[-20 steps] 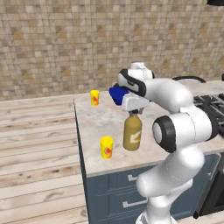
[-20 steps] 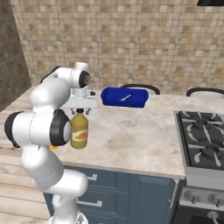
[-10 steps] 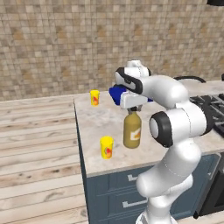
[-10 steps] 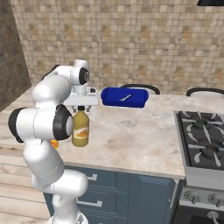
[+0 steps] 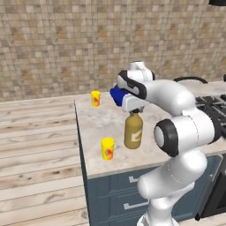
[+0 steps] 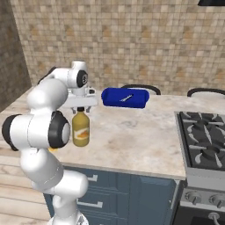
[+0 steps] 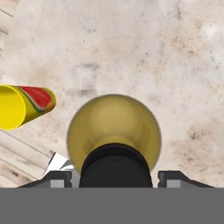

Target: Place the drinks on the dining counter in a tight cluster.

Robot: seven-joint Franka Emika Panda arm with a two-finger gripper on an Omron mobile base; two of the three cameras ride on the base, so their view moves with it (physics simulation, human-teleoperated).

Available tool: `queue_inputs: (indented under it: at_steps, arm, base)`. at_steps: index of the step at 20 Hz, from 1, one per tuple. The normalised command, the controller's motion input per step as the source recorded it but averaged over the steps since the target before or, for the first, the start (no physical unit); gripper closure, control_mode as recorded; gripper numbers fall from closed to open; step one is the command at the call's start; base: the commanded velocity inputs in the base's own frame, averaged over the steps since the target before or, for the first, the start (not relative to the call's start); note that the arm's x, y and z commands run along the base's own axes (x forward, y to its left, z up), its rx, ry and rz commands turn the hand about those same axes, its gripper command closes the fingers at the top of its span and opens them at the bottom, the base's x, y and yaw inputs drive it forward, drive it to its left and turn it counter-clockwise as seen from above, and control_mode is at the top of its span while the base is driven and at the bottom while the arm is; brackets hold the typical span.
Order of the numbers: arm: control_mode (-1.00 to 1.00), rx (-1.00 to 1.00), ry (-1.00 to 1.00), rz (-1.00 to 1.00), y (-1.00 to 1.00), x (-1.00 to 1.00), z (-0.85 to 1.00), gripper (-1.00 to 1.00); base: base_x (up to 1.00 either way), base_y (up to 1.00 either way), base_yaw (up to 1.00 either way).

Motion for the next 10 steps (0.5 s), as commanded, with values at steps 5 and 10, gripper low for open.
queue_inputs:
  at_steps: [5, 10]
  arm:
    - [-1.0, -0.03, -0.01, 0.0, 0.0, 0.0, -0.01, 1.0]
    - [-1.0, -0.07, 0.0, 0.0, 0.02, 0.0, 0.0, 1.0]
  base:
    - [0.0, 0.0, 0.0]
    - [0.0, 0.0, 0.0]
